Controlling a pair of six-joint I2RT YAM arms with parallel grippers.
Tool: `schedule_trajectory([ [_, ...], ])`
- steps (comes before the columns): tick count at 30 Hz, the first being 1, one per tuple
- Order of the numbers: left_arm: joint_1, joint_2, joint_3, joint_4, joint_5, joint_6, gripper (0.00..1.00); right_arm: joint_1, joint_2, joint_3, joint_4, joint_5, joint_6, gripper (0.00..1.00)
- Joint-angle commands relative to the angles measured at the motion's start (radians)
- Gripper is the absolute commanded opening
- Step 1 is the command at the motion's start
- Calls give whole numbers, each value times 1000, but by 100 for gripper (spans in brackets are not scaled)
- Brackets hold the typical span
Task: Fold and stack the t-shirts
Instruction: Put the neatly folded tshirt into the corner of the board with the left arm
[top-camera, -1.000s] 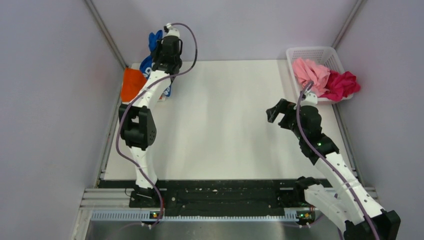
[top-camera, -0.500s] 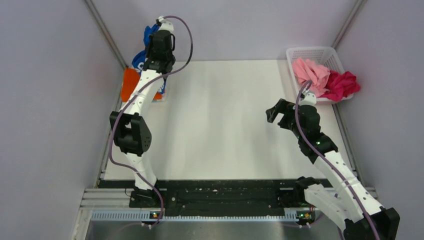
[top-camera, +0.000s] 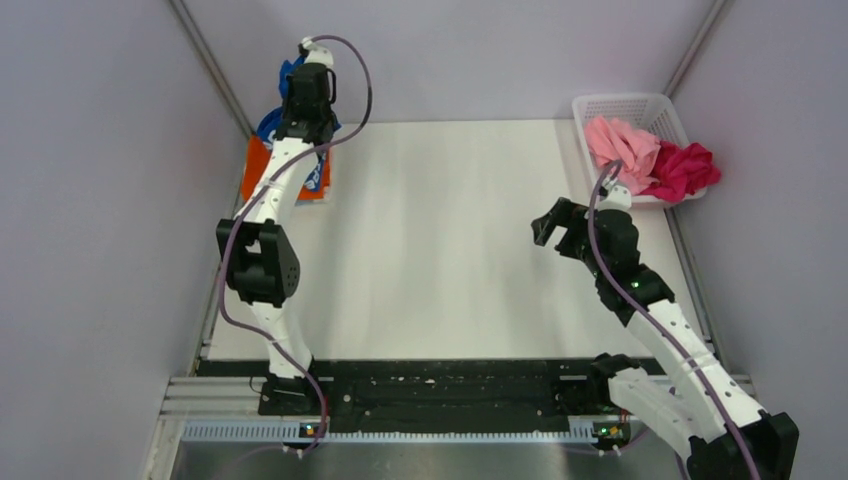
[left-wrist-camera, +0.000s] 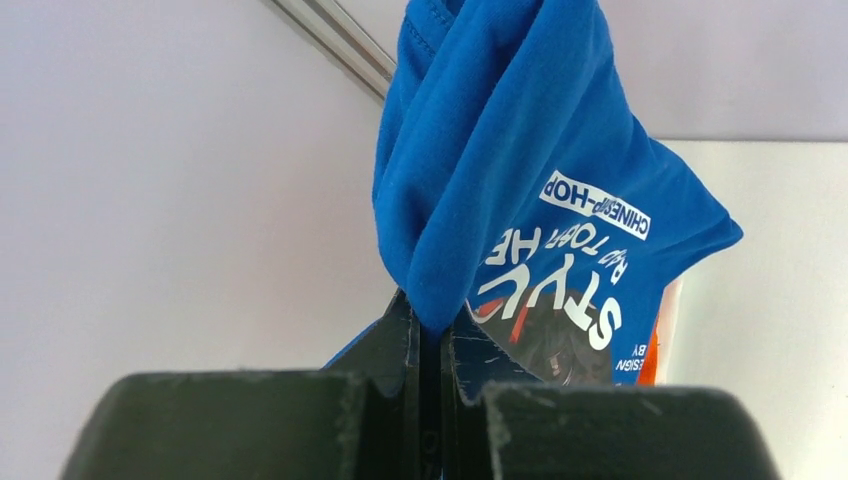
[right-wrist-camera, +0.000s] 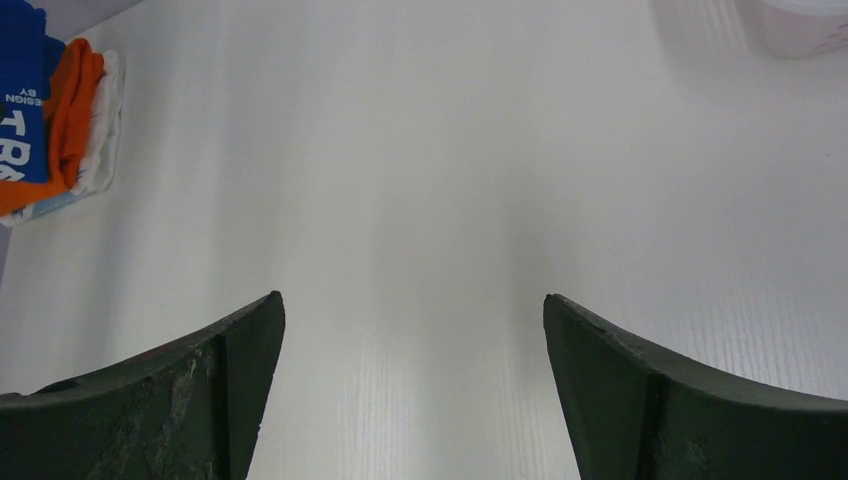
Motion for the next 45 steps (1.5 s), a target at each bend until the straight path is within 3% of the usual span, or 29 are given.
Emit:
schedule_trajectory([
  [1,21,36,41,51,36,-31,0,-7,10,18,9,21,-17,99],
  [11,88,119,69,50,58,-58,0,-8,37,30,8,28,-20,99],
  [31,273,300,131,-23,275,-237,2,-8,100,63,5,45,-20,99],
  [32,276,305,134,-25,273,-236,14,-7,101,64,5,44,-20,99],
  [33,279,309,136,-25,272,-238,35,-7,103,64,5,45,-20,99],
  [35,281,316,148,-25,255,-242,91,-7,106,65,3,47,-19,99],
  [36,281,316,160,-28,239,-245,98,-7,105,66,0,50,-20,99],
  [39,280,306,192,-21,188,-259,99,-7,101,68,-4,53,-21,99],
  [45,279,248,159,-54,274,-326,99,-8,72,54,-5,42,-14,99],
])
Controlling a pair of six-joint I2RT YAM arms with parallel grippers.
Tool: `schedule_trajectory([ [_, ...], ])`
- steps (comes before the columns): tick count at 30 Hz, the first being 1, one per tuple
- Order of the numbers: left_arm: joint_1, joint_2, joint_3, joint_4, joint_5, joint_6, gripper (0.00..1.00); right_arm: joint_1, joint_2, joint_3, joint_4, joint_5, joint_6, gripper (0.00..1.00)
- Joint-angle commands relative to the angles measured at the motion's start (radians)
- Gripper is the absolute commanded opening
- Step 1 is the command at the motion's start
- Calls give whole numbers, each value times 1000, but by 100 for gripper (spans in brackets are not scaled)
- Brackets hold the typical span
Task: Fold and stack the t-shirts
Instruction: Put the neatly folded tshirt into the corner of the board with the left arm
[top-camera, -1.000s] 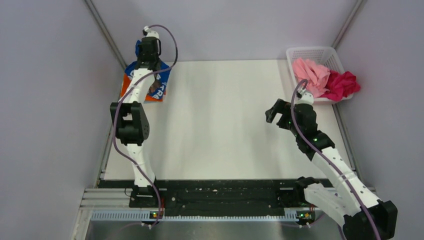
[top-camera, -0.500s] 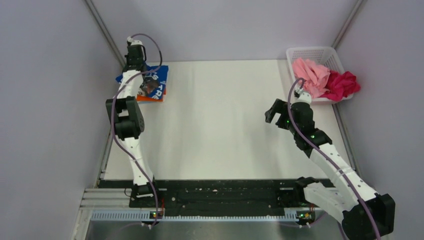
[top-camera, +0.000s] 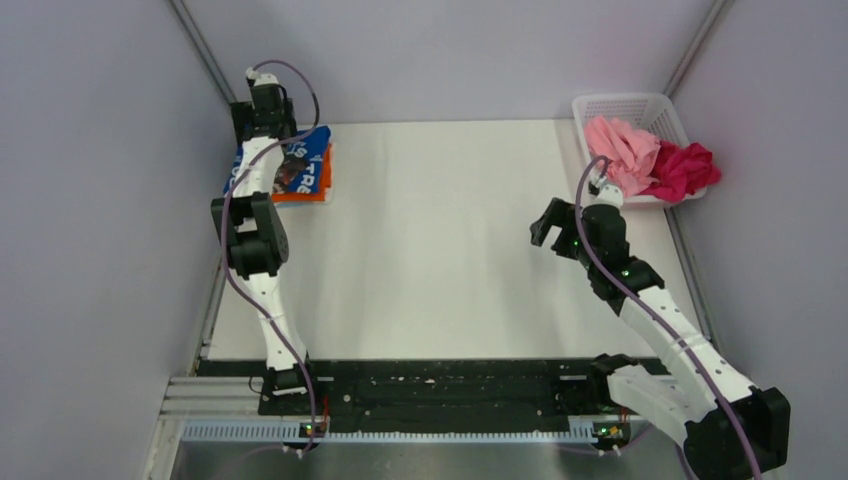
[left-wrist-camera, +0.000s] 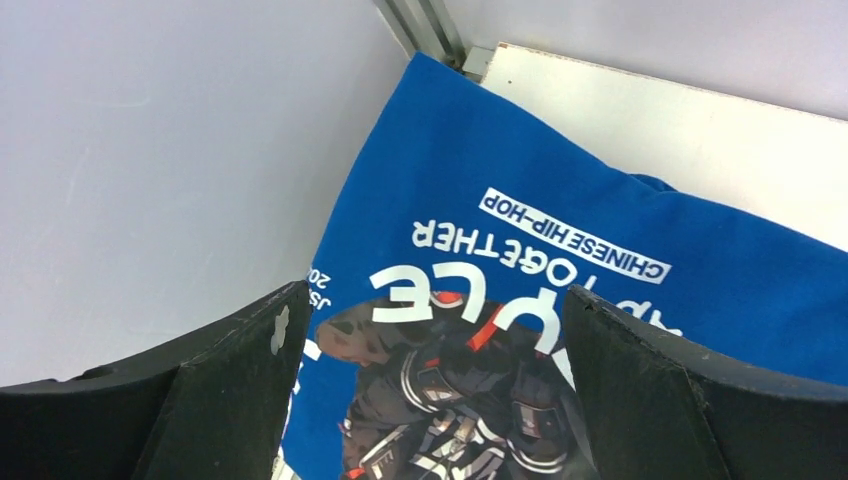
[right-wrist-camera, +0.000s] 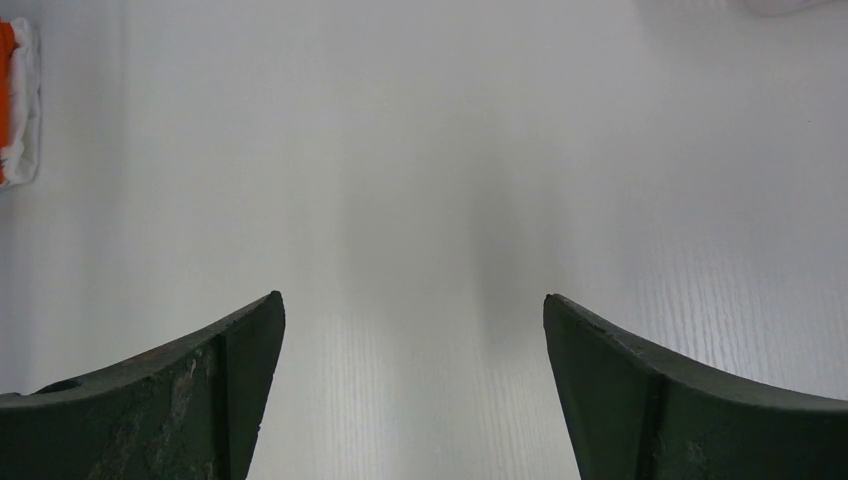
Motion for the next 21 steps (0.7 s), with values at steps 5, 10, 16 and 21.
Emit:
schedule_trajectory([
  [5,-1,-125,-44,-28,194,-200,99,-7,-59,32,1,4,-5,99],
  [10,-5,-211,-131,-4,422,-293,99,-7,-67,35,-11,-16,-5,99],
  [16,-62,-441,-290,67,435,-394,99,-7,-106,12,-32,-17,16,99],
  [21,-147,-667,-507,98,568,-489,99,-7,-142,-25,-60,8,32,99],
])
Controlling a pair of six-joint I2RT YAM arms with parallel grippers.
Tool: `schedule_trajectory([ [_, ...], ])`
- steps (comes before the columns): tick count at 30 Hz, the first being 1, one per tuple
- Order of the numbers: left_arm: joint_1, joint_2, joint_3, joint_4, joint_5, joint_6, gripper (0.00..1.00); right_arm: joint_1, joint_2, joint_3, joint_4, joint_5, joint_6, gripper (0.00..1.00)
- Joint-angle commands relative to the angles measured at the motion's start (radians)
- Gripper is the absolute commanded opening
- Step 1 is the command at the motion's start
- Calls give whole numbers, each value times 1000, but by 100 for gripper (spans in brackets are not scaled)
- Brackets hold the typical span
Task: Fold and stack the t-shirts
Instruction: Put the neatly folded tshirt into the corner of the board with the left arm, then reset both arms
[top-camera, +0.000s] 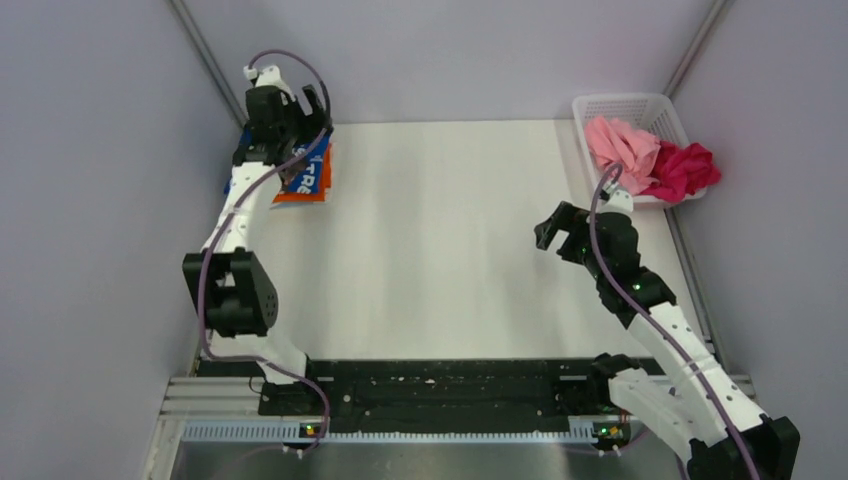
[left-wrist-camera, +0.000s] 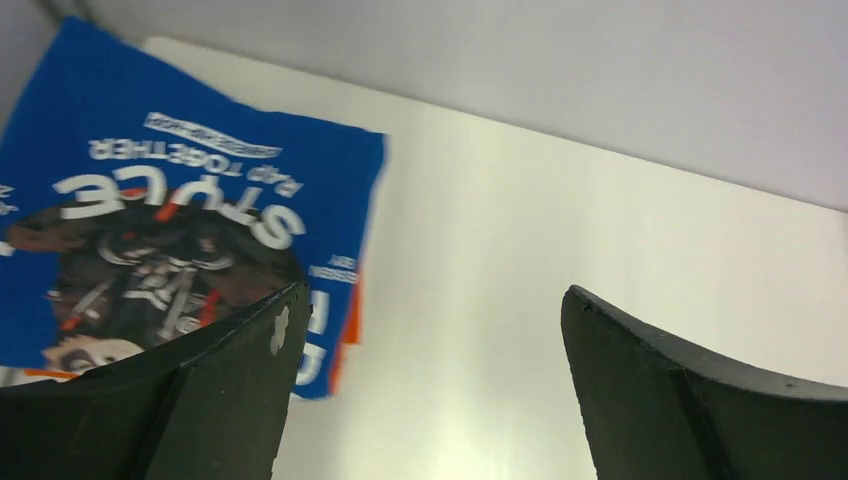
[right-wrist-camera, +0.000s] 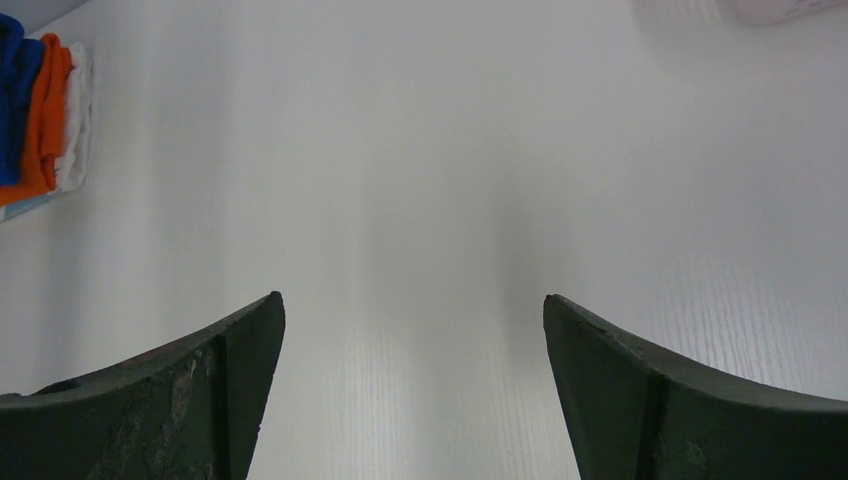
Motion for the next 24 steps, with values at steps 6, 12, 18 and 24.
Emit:
schedule_trajectory([
  [6,-275,-540,-601,226,44,-249,99,-7,-76,-68,-20,22,33,99],
  [12,-418,-775,-927,274,-42,-303,99,-7,-68,-88,-23,34,40,99],
  [18,-420,-901,-1031,233,-183,-319,99,-7,-70,-141,3,103,72,99],
  [24,-420,-909,-990,223,-205,-295,99,-7,-80,-169,40,114,72,99],
])
